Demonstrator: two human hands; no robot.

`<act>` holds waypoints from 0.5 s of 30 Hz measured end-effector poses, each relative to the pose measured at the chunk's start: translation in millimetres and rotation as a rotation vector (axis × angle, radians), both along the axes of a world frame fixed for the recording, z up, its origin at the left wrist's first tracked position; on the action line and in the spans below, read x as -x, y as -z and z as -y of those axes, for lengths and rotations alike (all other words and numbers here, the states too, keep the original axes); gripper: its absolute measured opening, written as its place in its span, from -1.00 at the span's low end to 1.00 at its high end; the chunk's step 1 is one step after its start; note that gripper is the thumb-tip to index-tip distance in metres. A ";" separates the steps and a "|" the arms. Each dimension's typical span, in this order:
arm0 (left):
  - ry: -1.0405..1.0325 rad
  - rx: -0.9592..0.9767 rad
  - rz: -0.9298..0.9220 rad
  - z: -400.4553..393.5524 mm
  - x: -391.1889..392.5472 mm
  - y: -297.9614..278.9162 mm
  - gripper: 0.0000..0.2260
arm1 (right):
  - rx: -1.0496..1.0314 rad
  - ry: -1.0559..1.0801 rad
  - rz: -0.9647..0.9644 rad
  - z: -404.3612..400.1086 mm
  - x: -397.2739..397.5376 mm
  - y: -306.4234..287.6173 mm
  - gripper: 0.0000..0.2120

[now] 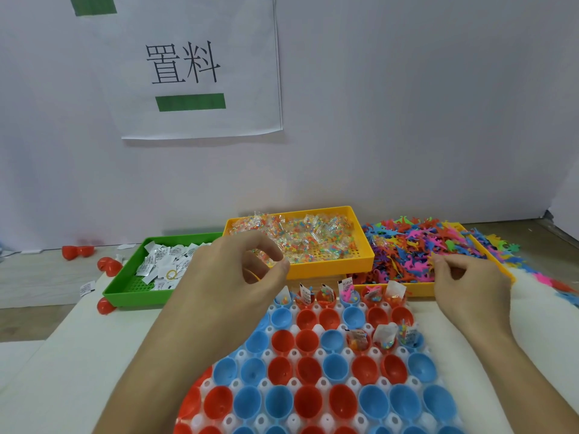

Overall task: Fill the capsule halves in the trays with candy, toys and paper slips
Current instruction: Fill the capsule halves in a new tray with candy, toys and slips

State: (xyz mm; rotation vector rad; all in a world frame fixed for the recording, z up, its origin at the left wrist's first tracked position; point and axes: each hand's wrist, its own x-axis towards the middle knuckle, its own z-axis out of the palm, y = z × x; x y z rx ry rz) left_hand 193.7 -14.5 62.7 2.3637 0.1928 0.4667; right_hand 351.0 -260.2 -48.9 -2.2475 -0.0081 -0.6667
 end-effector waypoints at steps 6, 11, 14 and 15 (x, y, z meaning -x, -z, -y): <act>0.000 0.007 0.000 0.9 1.7 -2.3 -0.91 | -0.104 -0.029 0.074 -6.2 1.0 -7.3 -0.80; 0.012 0.013 0.007 4.3 2.1 -3.2 -0.92 | -0.283 -0.201 0.016 -14.3 2.6 -14.0 -0.83; 0.038 0.035 0.002 6.6 2.1 -3.2 -0.94 | -0.448 -0.336 -0.036 -24.3 10.9 -24.8 -0.88; 0.047 0.043 0.001 7.1 2.0 -3.4 -0.94 | -0.481 -0.416 -0.062 -28.8 15.9 -30.3 -0.88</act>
